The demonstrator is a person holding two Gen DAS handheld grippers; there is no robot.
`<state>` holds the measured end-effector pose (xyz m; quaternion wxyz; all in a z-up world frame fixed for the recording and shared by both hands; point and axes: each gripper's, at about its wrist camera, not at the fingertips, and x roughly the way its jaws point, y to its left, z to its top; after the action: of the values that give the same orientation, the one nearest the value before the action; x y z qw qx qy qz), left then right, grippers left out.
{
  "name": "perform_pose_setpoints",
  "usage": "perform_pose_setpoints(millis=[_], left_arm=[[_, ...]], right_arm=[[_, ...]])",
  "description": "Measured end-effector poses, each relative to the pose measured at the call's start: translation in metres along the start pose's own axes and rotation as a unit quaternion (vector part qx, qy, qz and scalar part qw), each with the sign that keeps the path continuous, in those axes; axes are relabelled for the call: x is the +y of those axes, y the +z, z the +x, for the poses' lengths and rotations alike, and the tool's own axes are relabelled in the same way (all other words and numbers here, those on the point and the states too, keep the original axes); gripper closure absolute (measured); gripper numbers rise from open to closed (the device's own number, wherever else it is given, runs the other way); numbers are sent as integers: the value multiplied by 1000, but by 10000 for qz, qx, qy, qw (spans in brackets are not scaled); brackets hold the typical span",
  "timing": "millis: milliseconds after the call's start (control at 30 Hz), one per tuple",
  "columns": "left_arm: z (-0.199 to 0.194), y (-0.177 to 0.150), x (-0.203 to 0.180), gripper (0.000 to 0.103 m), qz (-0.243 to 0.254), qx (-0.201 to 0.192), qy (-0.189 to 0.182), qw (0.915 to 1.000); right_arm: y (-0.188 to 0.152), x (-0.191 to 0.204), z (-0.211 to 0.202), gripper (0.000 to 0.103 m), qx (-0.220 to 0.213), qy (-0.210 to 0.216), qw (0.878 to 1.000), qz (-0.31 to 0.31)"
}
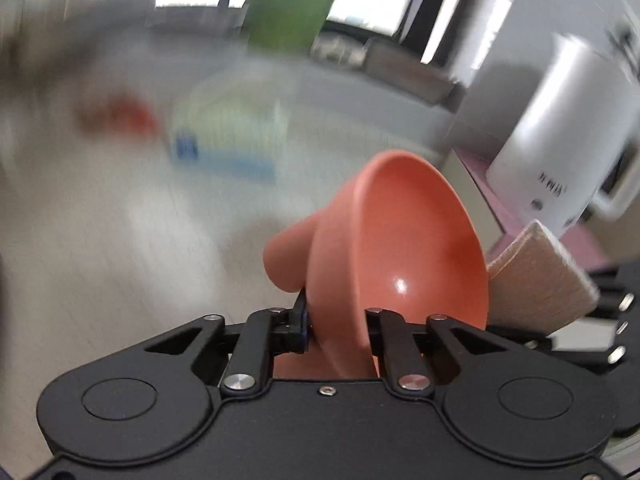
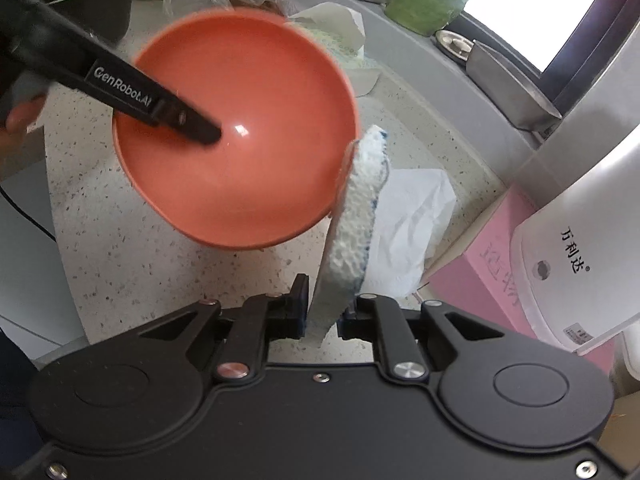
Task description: Clean bowl
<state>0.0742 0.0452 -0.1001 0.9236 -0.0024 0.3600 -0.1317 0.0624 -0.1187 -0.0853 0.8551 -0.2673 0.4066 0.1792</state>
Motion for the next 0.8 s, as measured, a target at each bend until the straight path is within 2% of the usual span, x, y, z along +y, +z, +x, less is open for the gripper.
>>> perform_pose_setpoints(millis=[67, 100, 167, 200, 267, 333, 433, 600, 733, 767, 800], left_arm=[[-12, 2, -21, 94, 872, -437, 527, 9938], [-13, -4, -33, 94, 1389, -570, 760, 9857], [-15, -18, -55, 94, 2394, -816, 1203, 9600], [-13, -27, -62, 94, 2733, -873, 1329, 9487], [-10, -33, -62, 94, 2794, -932, 1342, 9462], [-13, -39, -56, 94, 2731, -1114, 1251, 9473], [-12, -39, -57, 93, 2871, -1110, 1228, 9435], [-11, -41, -62, 91, 3378, -1014, 1285, 9269], [-12, -46, -60, 90, 3625, -1074, 1191, 9181], [-13, -49, -61, 90, 3731, -1109, 1171, 9137], [-14, -52, -64, 90, 3899, -1177, 1166, 9058]], right_arm=[[0, 1, 1, 89, -16, -21, 10000, -66], [0, 2, 1, 90, -24, -32, 9999, -99], [0, 3, 1, 92, -40, -53, 9998, -165], [0, 3, 2, 92, -48, -63, 9998, -198], [0, 4, 2, 92, -64, -84, 9996, -264], [1, 6, 3, 92, -80, -105, 9994, -330], [1, 7, 4, 92, -95, -152, 9989, -436], [-2, 4, 3, 92, -20, -296, 9983, -492], [0, 4, -1, 92, -82, -406, 9971, -642], [1, 5, -3, 92, -106, -420, 9967, -679], [4, 6, -5, 92, -156, -434, 9959, -779]])
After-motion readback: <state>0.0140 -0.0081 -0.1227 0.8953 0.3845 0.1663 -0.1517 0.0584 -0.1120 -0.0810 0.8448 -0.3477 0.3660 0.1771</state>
